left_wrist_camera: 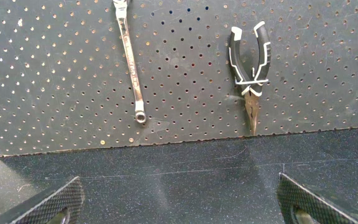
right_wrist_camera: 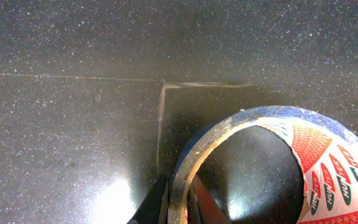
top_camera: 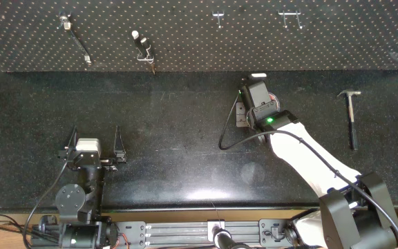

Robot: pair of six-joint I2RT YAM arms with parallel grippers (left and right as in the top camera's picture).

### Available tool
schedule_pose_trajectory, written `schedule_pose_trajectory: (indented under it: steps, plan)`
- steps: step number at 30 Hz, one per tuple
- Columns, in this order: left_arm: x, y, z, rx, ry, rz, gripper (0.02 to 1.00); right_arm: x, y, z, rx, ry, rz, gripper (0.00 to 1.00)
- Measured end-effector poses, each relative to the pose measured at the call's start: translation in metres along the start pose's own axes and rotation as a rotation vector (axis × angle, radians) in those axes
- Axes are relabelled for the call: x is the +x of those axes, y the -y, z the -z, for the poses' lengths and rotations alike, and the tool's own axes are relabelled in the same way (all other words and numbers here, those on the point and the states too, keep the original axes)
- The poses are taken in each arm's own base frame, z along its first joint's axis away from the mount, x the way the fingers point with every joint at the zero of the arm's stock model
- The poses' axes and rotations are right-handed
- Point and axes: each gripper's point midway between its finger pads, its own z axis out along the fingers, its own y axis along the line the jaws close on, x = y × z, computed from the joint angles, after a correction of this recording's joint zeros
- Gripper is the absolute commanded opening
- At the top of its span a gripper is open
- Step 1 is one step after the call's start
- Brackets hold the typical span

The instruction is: Place Tools Onto Pegboard

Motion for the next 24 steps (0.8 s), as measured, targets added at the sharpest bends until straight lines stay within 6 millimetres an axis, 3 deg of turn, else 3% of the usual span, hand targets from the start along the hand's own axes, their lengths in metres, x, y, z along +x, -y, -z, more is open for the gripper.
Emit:
schedule_pose_trajectory:
  steps: [14, 17, 20, 24]
  plan:
    - [0.0, 0.0, 0.0, 0.0, 0.0, 0.0, 0.996, -0.001, 0.0, 0.001, -0.001, 0.003, -0.001, 0.075]
    - [0.0, 0.0, 0.0, 0.0, 0.0, 0.0, 0.996, -0.006, 0.0, 0.009, -0.008, 0.025, -0.004, 0.075]
    - [0.0, 0.0, 0.0, 0.0, 0.0, 0.0, 0.996, -0.027, -0.003, 0.036, -0.04, 0.119, -0.018, 0.075]
    - [0.0, 0.0, 0.0, 0.0, 0.0, 0.0, 0.996, -0.058, -0.016, 0.095, -0.109, 0.306, 0.049, 0.075]
